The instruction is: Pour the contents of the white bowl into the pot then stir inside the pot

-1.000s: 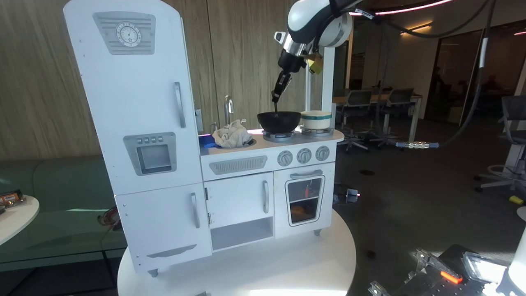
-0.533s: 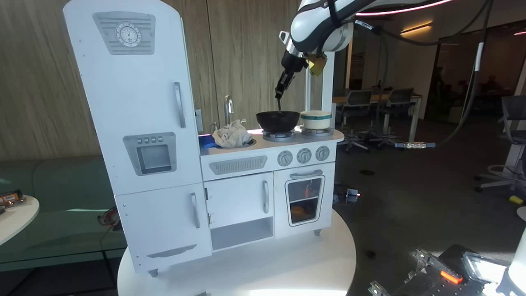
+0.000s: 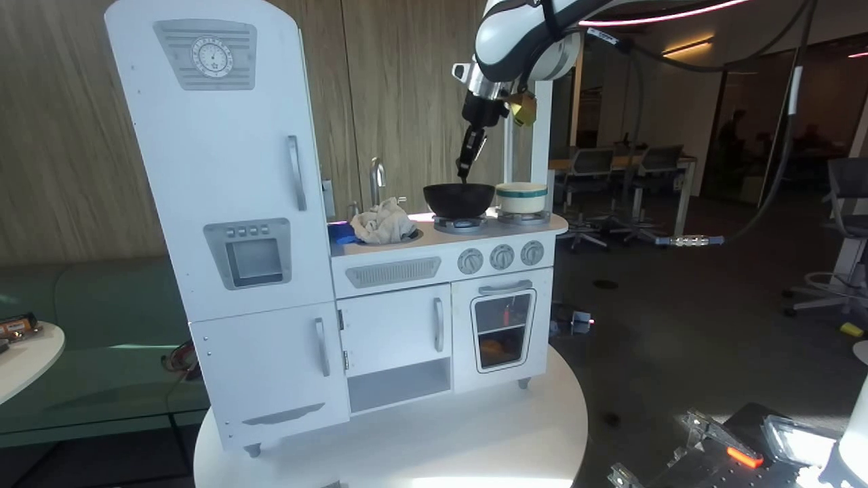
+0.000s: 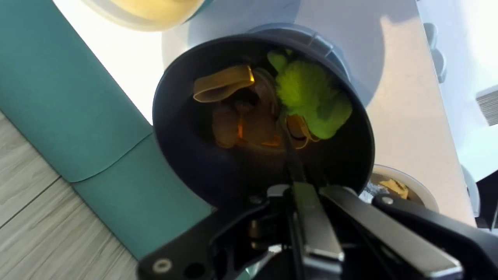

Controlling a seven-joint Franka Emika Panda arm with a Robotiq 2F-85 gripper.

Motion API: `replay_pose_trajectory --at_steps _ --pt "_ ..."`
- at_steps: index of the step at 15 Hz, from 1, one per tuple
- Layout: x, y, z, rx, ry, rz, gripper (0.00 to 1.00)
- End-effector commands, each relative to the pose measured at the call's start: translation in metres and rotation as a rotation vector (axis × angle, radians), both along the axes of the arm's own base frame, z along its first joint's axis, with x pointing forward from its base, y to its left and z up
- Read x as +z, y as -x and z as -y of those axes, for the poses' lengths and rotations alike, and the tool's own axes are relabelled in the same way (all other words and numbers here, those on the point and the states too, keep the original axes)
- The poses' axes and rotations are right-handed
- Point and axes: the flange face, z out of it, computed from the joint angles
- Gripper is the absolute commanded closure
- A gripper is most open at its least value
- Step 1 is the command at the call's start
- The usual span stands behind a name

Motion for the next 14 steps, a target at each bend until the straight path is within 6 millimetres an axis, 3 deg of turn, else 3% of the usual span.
replay_pose_trajectory --at_steps 1,4,7,14 --pt "0.01 0.004 -0.014 0.07 0.022 0.095 0.98" --pt "0.021 -0.003 -0.012 0.057 -0.003 0.213 0.98" --pt "0.022 -0.013 0.002 0.012 -0.032 0.273 0.98" --pt "0.005 -0.006 0.006 0.023 -0.06 0.24 0.98"
